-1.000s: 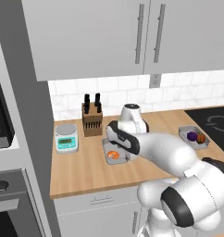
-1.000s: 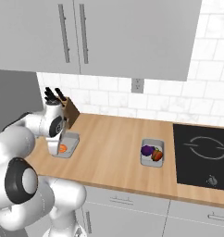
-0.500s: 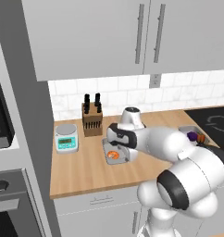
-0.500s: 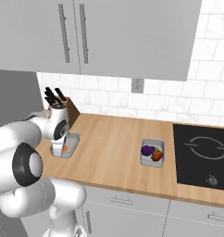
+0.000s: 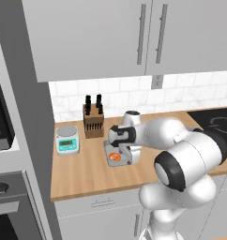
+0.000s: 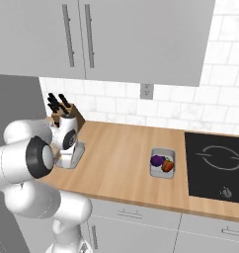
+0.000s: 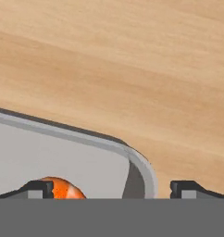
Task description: Take the meat container that has the shrimp and place it on the second highest rack of the freezer. Then take the vegetable container that has the eggplant and bell pepper and place it on the highest rack of the freezer.
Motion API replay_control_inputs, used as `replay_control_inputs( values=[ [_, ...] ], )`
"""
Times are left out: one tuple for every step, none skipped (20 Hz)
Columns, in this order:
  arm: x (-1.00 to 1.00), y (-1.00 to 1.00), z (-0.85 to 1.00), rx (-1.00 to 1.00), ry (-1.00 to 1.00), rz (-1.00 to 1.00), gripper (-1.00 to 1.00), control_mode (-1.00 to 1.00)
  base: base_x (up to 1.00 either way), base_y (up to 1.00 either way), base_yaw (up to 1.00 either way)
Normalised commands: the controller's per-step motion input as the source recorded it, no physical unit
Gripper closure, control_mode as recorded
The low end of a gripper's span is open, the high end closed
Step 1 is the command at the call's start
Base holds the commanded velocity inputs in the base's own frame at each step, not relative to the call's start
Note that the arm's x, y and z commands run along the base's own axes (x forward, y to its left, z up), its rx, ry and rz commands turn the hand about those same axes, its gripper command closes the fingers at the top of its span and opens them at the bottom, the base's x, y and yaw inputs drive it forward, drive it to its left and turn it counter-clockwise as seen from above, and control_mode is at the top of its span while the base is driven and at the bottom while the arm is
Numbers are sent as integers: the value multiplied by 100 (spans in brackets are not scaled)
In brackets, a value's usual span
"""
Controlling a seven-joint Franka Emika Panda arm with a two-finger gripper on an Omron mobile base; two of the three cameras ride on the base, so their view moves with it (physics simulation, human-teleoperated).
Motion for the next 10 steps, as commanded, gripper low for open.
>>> replay_control_inputs(
  values=[
    [23, 0, -26, 0, 4, 7, -100, -100, 0, 0, 0],
    [26, 0, -29, 0, 5, 7, -100, -100, 0, 0, 0],
    [21, 0, -34, 0, 3, 7, -100, -100, 0, 0, 0],
    [13, 0, -45, 0, 1, 6, -100, -100, 0, 0, 0],
    [1, 0, -49, 0, 0, 4, -100, -100, 0, 0, 0],
    [0, 0, -51, 0, 0, 2, -100, -100, 0, 0, 0],
    [0, 0, -46, 0, 0, 0, -100, -100, 0, 0, 0],
    [0, 0, -39, 0, 0, 0, -100, -100, 0, 0, 0],
    [2, 0, -31, 0, 0, 0, -100, -100, 0, 0, 0],
    [11, 0, -21, 0, 0, 0, -100, -100, 0, 0, 0]
  ],
)
